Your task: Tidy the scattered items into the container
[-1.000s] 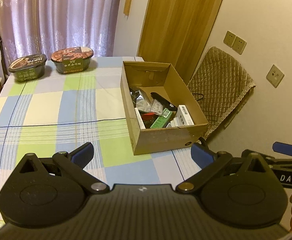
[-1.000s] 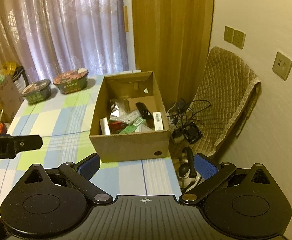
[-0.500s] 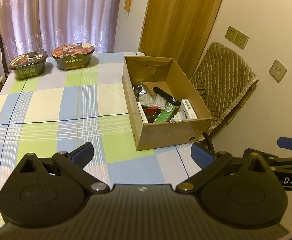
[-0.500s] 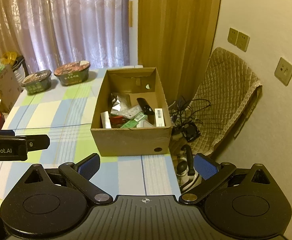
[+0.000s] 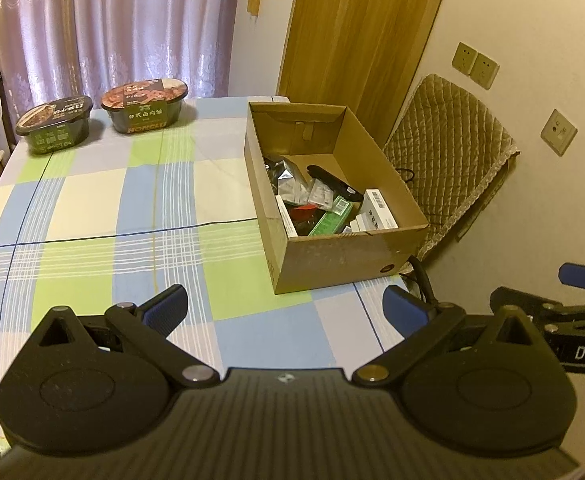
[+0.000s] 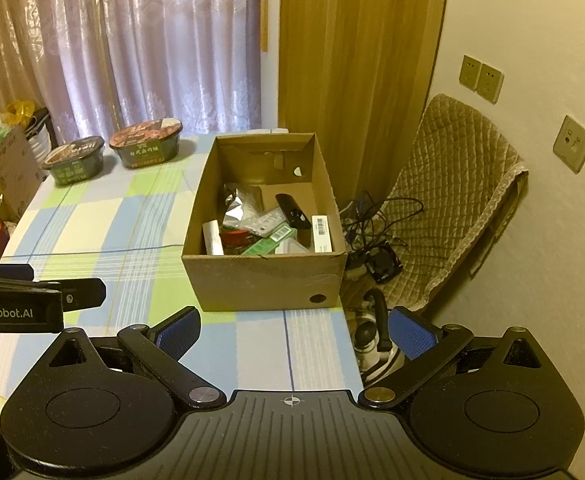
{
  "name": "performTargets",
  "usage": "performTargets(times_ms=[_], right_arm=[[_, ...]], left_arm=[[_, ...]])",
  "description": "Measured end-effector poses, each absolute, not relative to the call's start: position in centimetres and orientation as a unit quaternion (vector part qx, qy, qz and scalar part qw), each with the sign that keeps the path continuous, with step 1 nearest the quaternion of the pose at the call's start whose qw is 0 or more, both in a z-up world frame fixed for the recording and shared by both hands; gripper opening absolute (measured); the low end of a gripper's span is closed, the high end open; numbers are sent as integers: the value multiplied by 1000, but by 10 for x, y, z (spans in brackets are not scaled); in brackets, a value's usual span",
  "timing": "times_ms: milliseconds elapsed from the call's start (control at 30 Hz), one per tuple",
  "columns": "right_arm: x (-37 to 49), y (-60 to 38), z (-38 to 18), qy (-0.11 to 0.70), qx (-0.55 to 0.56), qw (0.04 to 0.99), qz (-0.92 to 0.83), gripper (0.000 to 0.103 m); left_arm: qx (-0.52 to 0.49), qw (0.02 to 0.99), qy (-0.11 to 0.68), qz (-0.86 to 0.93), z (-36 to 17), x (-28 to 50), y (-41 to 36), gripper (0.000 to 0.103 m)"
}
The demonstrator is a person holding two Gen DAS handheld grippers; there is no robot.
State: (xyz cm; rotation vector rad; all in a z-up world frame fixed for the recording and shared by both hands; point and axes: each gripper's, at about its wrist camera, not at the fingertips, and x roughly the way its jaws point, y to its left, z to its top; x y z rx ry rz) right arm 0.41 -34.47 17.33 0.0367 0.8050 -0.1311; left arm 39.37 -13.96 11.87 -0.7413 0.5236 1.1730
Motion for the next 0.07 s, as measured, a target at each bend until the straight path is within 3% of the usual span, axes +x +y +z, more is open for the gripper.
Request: performTargets(times_ms=[67], right_arm=[[4, -345, 173, 391, 18, 918, -64, 103]], left_arm=[[-337, 738, 236, 535, 118, 393, -140, 102]])
